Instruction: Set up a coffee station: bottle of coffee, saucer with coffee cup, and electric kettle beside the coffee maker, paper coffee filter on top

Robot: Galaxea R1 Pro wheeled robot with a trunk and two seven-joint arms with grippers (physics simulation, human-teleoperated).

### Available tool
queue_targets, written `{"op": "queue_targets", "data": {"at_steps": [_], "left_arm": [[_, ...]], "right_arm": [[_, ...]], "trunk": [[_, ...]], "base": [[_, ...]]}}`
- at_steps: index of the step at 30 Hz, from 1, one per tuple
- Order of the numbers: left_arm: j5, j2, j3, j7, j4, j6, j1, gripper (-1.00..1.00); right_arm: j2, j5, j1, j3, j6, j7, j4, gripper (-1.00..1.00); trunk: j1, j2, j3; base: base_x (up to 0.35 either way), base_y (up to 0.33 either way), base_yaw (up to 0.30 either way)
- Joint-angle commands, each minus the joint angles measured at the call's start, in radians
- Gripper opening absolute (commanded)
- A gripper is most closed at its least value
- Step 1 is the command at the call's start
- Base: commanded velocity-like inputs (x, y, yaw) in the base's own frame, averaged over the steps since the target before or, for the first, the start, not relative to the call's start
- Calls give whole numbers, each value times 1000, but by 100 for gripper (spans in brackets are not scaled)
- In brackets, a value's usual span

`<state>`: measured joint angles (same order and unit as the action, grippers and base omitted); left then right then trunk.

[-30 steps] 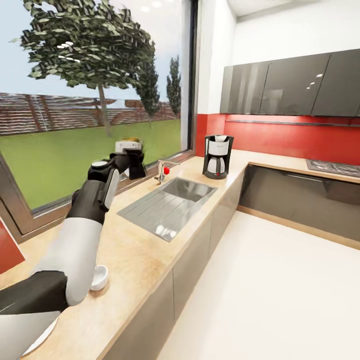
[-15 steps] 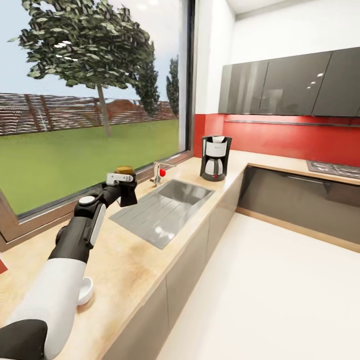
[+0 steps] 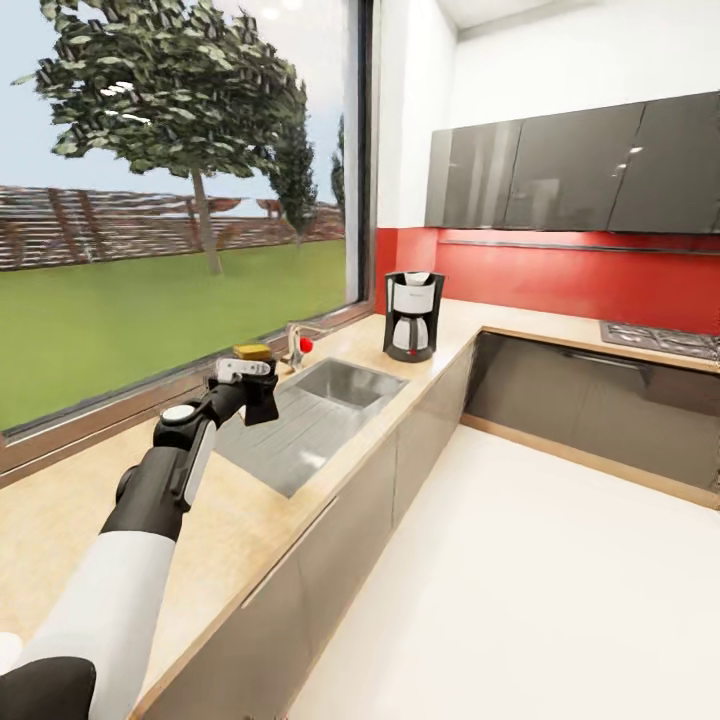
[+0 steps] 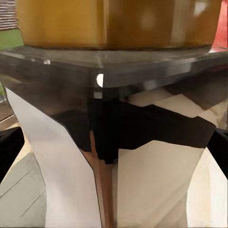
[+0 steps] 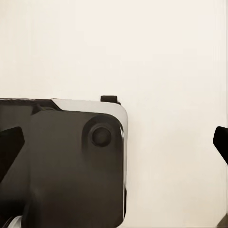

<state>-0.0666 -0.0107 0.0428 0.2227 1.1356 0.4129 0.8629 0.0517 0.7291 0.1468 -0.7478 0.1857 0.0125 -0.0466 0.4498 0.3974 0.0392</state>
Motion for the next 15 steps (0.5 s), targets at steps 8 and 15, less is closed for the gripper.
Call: {"op": "queue_targets", "data": {"at_steps": [8,15], "left_arm": [[-10,5,5,9,-11,4,1,-100],[-9,5,5,10,-13,3,-6,-100]], "right_arm": [[0,9,0,-8,1,1,-1,100],[0,9,0,-8,1,1,-1,100]], "trunk": [[0,3,2],[0,3,2]], "base": [[-203,-223,0],[-54,-263,0]]}}
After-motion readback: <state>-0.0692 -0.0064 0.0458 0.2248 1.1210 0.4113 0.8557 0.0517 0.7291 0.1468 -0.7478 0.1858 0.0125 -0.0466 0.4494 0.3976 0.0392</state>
